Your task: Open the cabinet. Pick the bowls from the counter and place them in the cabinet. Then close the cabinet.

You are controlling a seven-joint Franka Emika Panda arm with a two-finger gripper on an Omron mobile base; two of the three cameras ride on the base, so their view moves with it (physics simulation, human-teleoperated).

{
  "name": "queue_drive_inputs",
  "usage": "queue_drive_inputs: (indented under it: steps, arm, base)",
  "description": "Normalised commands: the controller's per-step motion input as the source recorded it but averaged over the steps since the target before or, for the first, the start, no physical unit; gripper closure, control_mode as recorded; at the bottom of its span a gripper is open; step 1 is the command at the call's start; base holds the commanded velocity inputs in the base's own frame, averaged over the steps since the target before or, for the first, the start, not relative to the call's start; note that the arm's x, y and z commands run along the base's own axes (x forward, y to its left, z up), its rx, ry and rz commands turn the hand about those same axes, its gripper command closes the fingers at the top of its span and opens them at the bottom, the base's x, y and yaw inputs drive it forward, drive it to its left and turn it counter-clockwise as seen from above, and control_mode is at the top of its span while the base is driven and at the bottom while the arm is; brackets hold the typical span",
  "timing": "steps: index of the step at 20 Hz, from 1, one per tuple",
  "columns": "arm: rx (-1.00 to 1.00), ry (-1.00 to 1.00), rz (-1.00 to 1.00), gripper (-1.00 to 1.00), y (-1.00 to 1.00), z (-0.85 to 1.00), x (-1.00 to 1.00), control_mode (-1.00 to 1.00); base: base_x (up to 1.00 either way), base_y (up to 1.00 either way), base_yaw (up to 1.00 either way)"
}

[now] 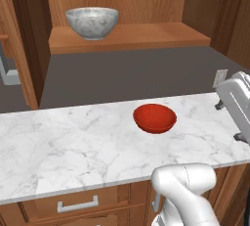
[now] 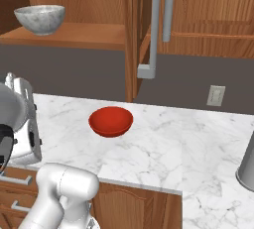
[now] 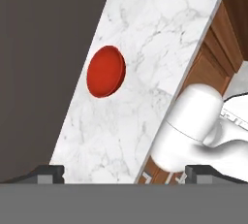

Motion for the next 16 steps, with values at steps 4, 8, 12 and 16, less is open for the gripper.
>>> queue_drive_inputs:
  steps: [4,8,12,16]
  arm:
    - [0.0,0.13,0.03,-1.0,-0.14,-0.57,0.0,-1.0]
    - [0.0,0.08,0.05,-1.0,-0.15,-0.52,0.0,-1.0]
    - [0.0,0.02,0.06,-1.0,-0.06,-0.42,0.06,-1.0]
    - [0.0,0.0,0.02,-1.0,-0.01,-0.2,0.19,-1.0]
  base:
    - [0.0,0.0,0.0]
    - [0.0,0.0,0.0]
    - [0.0,0.0,0.0]
    - [0.0,0.0,0.0]
